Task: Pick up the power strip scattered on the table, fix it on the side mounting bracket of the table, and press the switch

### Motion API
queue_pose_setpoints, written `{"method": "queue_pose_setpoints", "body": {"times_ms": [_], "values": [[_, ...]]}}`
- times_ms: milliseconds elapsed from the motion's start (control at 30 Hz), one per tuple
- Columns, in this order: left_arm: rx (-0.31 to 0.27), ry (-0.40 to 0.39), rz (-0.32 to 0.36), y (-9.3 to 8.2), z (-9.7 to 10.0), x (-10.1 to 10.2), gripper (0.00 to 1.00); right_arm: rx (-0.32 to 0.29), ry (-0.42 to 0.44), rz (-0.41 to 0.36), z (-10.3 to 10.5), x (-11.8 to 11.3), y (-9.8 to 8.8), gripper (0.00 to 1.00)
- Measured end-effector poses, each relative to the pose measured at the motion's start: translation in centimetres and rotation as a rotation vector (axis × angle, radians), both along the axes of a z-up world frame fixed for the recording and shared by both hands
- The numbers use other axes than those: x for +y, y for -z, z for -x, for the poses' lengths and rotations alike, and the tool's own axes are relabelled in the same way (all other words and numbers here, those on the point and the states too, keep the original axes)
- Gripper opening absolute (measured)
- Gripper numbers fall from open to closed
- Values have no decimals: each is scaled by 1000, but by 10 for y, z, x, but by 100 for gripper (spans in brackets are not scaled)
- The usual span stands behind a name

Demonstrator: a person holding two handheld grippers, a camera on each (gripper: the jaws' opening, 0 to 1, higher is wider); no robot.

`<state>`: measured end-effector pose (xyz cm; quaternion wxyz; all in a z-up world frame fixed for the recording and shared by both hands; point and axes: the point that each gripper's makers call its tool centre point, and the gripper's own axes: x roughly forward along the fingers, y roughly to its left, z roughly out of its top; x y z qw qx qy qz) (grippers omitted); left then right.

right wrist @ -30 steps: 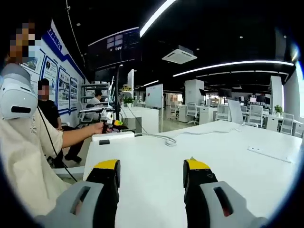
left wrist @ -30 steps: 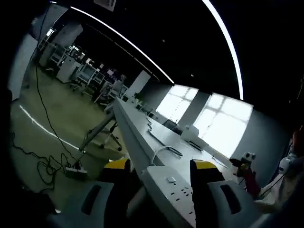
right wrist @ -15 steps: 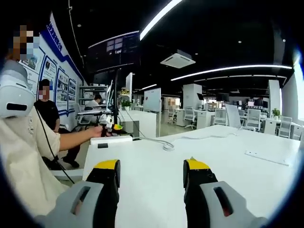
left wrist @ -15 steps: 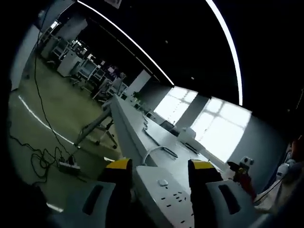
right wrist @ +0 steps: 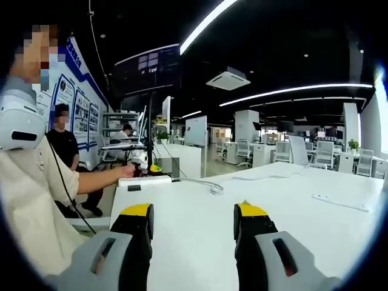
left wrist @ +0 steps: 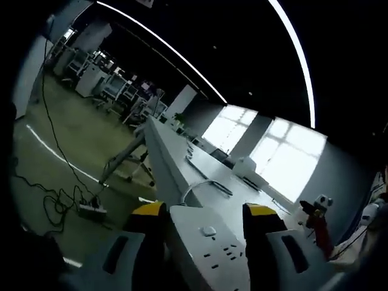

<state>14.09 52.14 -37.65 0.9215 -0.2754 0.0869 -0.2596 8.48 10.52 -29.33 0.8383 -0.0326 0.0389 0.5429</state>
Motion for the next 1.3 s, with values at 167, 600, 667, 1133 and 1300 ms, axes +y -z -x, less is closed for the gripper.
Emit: {"method": "queue_pose_setpoints", "body": {"times_ms": [167,600,667,1133,1300], "values": [[-41,5,28,-26,12,-31,56,-3,1,-5,4,1,-2,49],[-81,8,-127,-43,-33,6,58,-10,7,21,1,-7,-6,49],[-120,-40,-228,-53,-34,11,59,-20,4,23,5,-6,-8,49],[-239,-177,-377,-108,15,4,66,-42,-1,32,15,-4,-14,49],[-271,-213,-431,-124,33,-7,72,-48,16,18,14,-12,-18,49]]}}
